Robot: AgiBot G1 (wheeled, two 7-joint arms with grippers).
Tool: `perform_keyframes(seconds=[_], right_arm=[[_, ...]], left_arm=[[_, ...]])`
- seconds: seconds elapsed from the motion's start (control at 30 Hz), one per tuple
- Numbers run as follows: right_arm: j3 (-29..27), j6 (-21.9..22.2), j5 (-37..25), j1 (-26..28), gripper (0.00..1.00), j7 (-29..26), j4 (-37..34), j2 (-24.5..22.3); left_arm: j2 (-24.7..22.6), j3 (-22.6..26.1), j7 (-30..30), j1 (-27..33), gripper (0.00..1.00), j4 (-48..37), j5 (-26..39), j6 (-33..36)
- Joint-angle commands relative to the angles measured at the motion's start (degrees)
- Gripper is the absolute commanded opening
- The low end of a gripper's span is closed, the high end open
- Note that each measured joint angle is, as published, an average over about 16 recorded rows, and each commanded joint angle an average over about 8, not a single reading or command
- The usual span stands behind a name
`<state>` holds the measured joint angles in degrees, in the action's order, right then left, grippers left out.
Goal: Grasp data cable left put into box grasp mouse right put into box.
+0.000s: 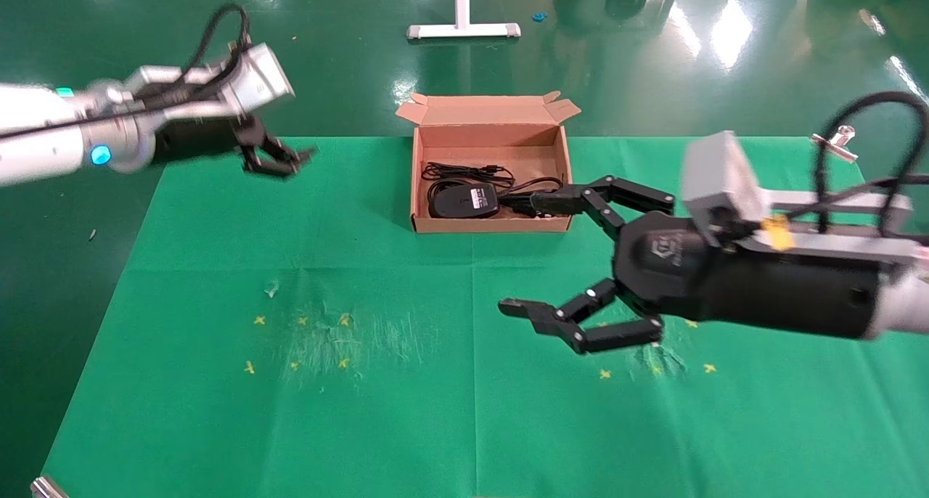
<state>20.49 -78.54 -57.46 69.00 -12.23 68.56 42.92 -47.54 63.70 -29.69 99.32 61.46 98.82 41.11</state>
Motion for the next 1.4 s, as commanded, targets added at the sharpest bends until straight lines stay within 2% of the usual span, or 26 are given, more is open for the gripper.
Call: perform_keyframes(seconds=[0.03,0.5,1.4], right_arm=[[-0.6,-1.0,2.1,-1.0,1.00,0.2,0.7,-1.1],[-4.3,-7.0,15.1,-7.2,1.00,1.4,4.9,-7.7],[-4.3,-7.1,15.7,-7.4,1.00,1.6,5.0,-7.9]], left_arm=[[0.4,-1.5,0.6,-1.2,1.00,0.4,-1.7,1.4],[3.6,-13.7,5.4,-10.8,1.00,3.5,-16.4,12.8],[9.8,-37.2,14.8,-29.4,1.00,9.4,-44.4,34.7]])
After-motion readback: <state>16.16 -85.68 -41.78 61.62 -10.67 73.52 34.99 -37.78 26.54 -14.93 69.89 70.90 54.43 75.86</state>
